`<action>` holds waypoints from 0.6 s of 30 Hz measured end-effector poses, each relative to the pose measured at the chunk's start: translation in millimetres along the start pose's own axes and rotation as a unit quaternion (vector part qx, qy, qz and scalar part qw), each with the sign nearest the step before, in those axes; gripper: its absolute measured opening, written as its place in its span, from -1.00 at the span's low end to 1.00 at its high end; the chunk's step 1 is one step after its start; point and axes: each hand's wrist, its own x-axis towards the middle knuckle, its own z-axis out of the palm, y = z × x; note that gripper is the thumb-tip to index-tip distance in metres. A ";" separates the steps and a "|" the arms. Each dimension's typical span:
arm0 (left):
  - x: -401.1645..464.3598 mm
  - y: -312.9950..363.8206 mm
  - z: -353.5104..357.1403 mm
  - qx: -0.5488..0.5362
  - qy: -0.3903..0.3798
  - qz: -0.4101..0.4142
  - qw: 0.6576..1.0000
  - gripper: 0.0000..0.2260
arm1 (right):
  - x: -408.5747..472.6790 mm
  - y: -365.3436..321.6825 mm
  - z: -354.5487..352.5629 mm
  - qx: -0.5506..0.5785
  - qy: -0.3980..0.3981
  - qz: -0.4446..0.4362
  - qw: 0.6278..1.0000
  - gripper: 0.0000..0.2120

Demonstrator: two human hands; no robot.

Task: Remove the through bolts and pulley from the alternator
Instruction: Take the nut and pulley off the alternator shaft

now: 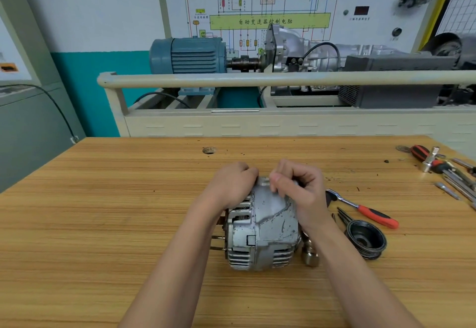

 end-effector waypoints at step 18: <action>-12.6 -12.1 6.3 -0.067 0.103 0.037 0.992 -0.66 | -6.5 -3.7 3.2 0.059 0.107 0.010 0.992 -0.63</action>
